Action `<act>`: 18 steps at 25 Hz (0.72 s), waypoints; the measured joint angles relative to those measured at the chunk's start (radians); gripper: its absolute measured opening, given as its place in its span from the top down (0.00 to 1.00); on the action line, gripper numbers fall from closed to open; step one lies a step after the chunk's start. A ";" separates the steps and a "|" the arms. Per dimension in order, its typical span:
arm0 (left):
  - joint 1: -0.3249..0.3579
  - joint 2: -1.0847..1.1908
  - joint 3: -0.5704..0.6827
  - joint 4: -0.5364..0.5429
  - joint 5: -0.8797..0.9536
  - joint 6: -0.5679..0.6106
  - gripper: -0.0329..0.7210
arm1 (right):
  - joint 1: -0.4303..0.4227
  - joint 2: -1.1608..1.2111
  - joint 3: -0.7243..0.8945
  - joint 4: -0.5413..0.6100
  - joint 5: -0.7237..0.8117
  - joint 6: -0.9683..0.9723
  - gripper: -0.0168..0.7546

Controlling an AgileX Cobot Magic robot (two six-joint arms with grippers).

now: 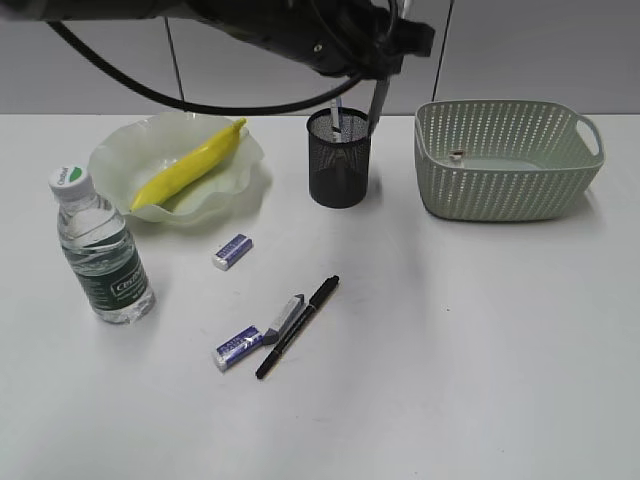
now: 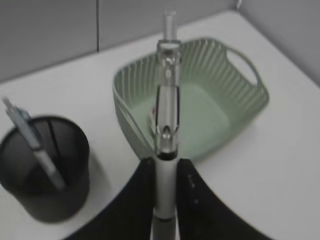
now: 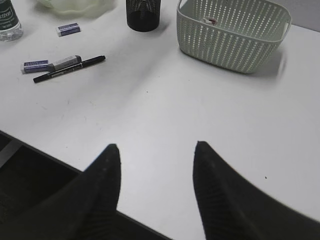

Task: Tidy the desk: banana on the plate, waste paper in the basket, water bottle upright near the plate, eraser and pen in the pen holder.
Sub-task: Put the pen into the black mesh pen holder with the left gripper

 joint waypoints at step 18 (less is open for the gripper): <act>0.160 0.223 0.000 -0.212 -0.558 0.000 0.85 | 0.000 0.000 0.000 0.000 0.000 0.000 0.48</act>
